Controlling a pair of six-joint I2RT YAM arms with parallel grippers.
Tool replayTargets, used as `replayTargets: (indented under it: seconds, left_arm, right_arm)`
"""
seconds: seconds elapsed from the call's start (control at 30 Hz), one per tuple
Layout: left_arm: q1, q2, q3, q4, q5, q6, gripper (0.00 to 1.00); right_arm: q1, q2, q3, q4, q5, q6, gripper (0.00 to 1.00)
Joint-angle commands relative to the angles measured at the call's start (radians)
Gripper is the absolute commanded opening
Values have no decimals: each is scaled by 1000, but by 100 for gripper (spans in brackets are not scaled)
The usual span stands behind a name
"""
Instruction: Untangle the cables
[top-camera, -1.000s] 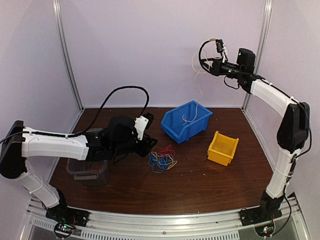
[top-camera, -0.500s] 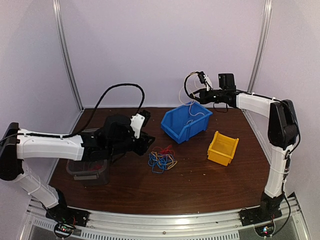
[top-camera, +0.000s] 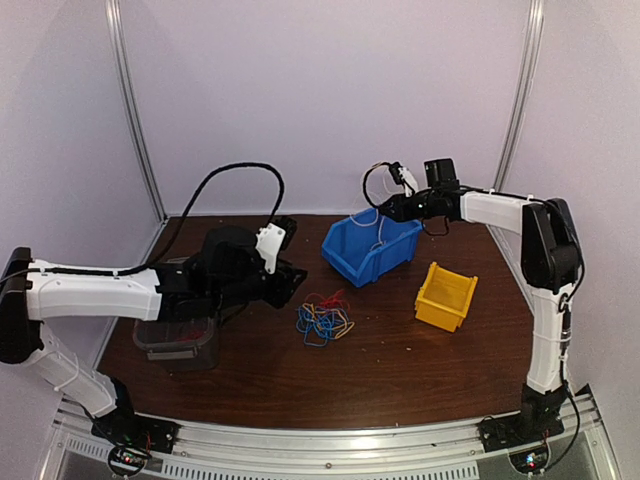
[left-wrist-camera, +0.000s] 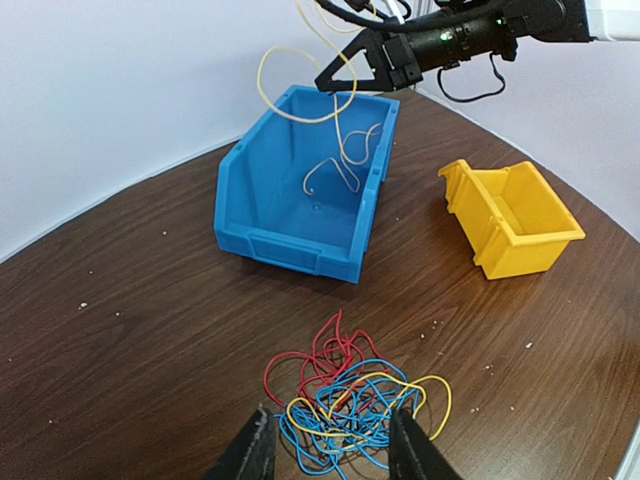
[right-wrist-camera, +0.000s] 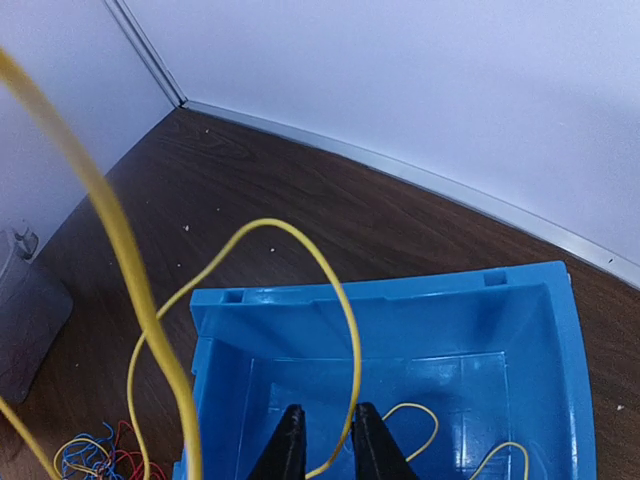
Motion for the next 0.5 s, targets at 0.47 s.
replayTargets:
  seconds: [0.47]
  left_arm:
    - [-6,2,27,4,-27,-13,45]
  right_arm:
    - [15,-190,-33,-139,57,-86,56]
